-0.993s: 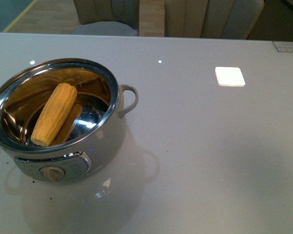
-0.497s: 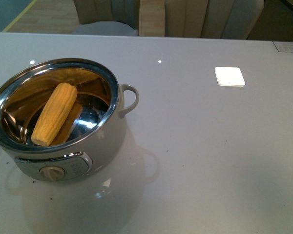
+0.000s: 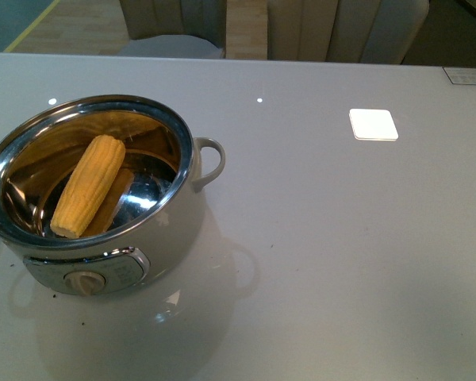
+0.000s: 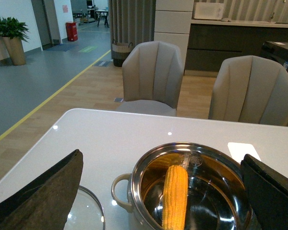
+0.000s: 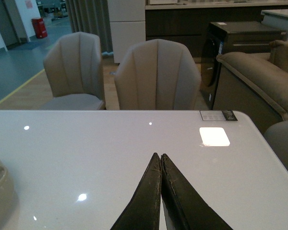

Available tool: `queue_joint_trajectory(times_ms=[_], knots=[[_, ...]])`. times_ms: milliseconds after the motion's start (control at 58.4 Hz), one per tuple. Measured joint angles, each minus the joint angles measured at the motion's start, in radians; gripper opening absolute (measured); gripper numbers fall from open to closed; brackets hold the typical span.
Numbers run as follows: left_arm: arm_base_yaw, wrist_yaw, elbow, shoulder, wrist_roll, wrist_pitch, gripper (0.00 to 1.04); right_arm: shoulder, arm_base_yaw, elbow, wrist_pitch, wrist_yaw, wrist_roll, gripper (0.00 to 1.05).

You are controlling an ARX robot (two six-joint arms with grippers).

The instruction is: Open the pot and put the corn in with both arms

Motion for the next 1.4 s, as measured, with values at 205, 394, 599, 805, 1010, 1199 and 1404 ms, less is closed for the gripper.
queue_joint_trajectory(times_ms=[205,394,599,805,1010,1199,1404], knots=[[0.0,0.0,0.0,0.0,0.0,0.0,0.98,-0.049,0.0,0.0,-0.05,0.0,0.0,0.02],[0.0,0.0,0.0,0.0,0.0,0.0,0.98,-0.219,0.0,0.0,-0.227,0.0,0.0,0.02],[0.0,0.0,0.0,0.0,0.0,0.0,0.98,-0.226,0.0,0.0,-0.232,0.0,0.0,0.02],[0.0,0.0,0.0,0.0,0.0,0.0,0.98,-0.227,0.0,0.0,-0.232,0.0,0.0,0.02],[0.0,0.0,0.0,0.0,0.0,0.0,0.98,-0.227,0.0,0.0,-0.232,0.0,-0.002,0.32],[0.0,0.0,0.0,0.0,0.0,0.0,0.98,-0.227,0.0,0.0,-0.232,0.0,-0.002,0.65],[0.0,0.0,0.0,0.0,0.0,0.0,0.98,-0.227,0.0,0.0,-0.232,0.0,-0.002,0.97]])
